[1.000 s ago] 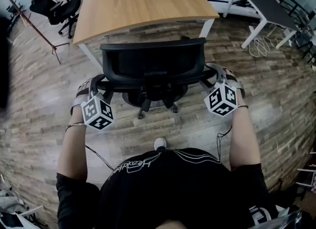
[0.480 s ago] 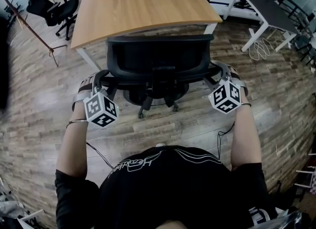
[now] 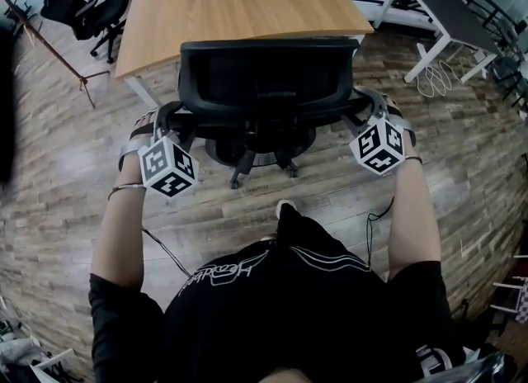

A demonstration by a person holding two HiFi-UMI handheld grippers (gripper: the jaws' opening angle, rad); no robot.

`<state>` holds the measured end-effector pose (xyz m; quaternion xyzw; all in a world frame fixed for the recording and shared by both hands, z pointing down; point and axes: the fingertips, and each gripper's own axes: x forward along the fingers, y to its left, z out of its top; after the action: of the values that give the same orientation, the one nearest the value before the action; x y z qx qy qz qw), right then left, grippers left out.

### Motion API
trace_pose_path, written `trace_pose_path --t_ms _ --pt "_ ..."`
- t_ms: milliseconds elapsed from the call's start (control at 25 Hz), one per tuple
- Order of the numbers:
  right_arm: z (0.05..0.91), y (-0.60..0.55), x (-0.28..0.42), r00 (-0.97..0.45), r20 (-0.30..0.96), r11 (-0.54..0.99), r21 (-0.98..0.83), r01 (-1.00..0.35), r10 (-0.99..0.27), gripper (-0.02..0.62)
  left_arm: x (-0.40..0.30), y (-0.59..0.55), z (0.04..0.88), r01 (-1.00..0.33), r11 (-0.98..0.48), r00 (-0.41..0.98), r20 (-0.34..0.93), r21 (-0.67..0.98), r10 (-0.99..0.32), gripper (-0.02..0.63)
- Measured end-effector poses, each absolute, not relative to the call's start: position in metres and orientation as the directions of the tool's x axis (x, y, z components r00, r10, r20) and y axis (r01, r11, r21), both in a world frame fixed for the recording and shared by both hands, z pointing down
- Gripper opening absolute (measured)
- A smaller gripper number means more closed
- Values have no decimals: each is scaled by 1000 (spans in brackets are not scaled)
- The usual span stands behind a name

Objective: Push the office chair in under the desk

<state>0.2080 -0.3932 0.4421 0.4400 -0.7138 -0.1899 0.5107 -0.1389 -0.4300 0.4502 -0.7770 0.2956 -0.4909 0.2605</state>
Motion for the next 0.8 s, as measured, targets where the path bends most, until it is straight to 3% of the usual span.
trace_pose_path --t_ms 800 --pt "438 -467 222 -124 540 535 726 -432 -833 270 -125 -501 448 -224 -686 318 613 -693 -723 229"
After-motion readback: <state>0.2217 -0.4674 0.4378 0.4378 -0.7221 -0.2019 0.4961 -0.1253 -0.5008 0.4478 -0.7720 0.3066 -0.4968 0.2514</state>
